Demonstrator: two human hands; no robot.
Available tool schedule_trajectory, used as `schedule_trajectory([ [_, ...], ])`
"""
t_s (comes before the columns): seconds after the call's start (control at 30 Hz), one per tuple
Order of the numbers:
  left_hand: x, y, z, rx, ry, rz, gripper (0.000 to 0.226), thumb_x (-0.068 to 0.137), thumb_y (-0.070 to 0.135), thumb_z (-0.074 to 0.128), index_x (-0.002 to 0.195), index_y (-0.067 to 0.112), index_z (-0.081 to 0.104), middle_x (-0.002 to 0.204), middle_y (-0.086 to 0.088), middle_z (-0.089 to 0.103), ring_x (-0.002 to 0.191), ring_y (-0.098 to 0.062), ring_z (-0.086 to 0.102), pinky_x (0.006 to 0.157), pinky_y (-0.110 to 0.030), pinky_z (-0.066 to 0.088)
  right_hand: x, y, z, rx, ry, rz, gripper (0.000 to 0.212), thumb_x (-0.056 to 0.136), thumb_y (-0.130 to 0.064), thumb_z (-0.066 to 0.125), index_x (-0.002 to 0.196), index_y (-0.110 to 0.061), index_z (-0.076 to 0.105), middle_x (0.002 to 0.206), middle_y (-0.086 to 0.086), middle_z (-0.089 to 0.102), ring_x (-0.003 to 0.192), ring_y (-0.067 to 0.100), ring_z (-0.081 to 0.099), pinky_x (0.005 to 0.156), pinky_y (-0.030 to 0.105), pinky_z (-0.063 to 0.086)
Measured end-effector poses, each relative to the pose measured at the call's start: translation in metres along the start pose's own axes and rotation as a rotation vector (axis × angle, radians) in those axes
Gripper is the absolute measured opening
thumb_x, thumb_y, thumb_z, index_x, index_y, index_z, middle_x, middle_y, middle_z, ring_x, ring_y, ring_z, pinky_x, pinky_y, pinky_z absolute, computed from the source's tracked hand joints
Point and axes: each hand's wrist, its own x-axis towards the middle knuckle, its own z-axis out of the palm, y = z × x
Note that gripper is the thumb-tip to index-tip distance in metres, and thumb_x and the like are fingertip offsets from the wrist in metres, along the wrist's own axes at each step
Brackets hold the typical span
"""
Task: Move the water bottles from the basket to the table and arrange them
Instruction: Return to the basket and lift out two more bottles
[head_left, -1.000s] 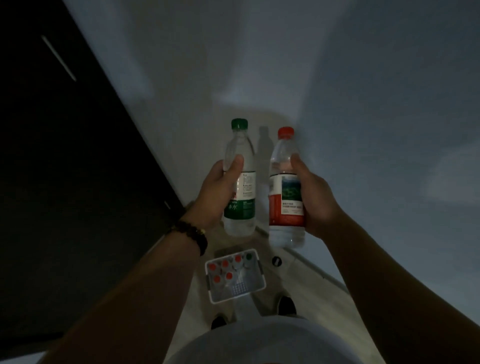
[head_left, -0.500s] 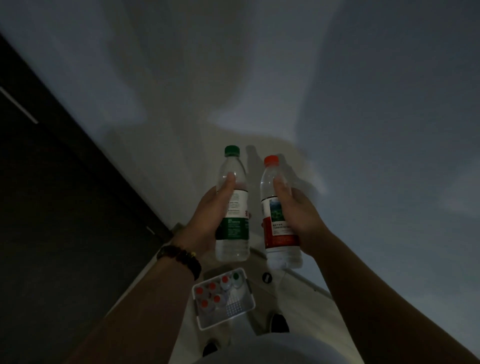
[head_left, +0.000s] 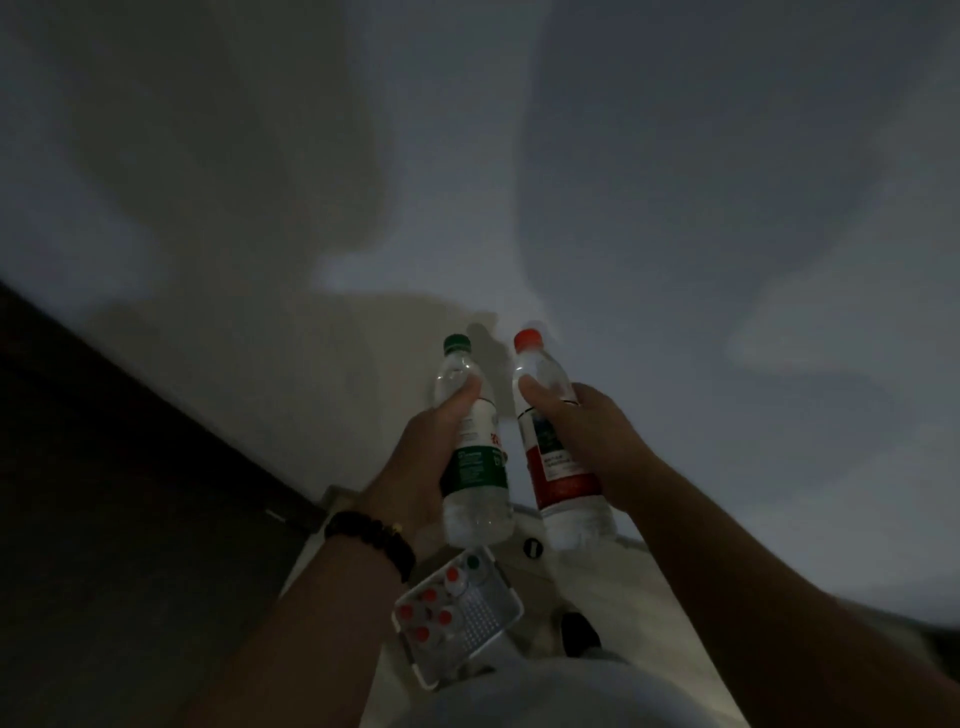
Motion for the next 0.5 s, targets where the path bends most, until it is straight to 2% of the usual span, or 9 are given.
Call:
schedule_trajectory([
  [0.03,-0.003,0.002,-0.001,0.029,-0.033,-0.011,0.056,0.084,0.051,0.078,0.109,0.002,0.066,0.084,-0.018,0.068,0.069,-0.032,0.067,0.080,-0.047,0.059,-0.006,0.003,0.002,0.006,0.026,0.031,0.054,0.087,-0.065,0.068,0.109,-0.015,0.063,0.092,0.014,0.077,0.077,0.032,0.078,0.075,0.054,0.064],
  [0.1,-0.009,0.004,-0.003,0.093,-0.081,-0.021,0.053,0.083,0.050,0.079,0.104,0.003,0.068,0.081,-0.017,0.068,0.066,-0.030,0.067,0.071,-0.040,0.059,-0.020,0.012,0.004,0.079,0.073,0.085,0.054,0.088,-0.062,0.069,0.107,-0.012,0.063,0.094,0.020,0.076,0.078,0.034,0.077,0.077,0.056,0.063],
  [0.2,-0.015,-0.001,-0.001,0.226,-0.195,-0.052,0.050,0.081,0.045,0.083,0.103,0.002,0.069,0.084,-0.019,0.069,0.064,-0.030,0.068,0.062,-0.036,0.060,-0.045,0.032,0.002,0.221,0.173,0.148,0.052,0.090,-0.056,0.069,0.107,-0.008,0.063,0.098,0.025,0.075,0.074,0.036,0.073,0.080,0.057,0.063],
  [0.33,-0.023,-0.024,0.026,0.419,-0.336,-0.119,0.052,0.078,0.038,0.088,0.109,0.000,0.069,0.086,-0.020,0.072,0.070,-0.032,0.070,0.066,-0.039,0.060,-0.095,0.063,-0.014,0.454,0.289,0.232,0.051,0.086,-0.045,0.078,0.115,-0.006,0.060,0.090,0.019,0.072,0.073,0.033,0.070,0.078,0.050,0.061],
  [0.4,-0.029,-0.039,0.049,0.488,-0.408,-0.149,0.056,0.077,0.039,0.088,0.112,0.000,0.069,0.086,-0.020,0.073,0.071,-0.032,0.070,0.069,-0.039,0.060,-0.125,0.080,-0.025,0.534,0.364,0.255,0.050,0.082,-0.035,0.084,0.116,-0.007,0.060,0.090,0.019,0.071,0.076,0.034,0.070,0.082,0.055,0.060],
  [0.5,-0.044,-0.065,0.087,0.593,-0.539,-0.184,0.056,0.079,0.041,0.086,0.114,0.001,0.068,0.086,-0.019,0.072,0.067,-0.030,0.070,0.065,-0.037,0.060,-0.169,0.102,-0.042,0.612,0.514,0.265,0.052,0.080,-0.033,0.087,0.117,-0.009,0.060,0.095,0.021,0.072,0.079,0.035,0.071,0.084,0.059,0.060],
])
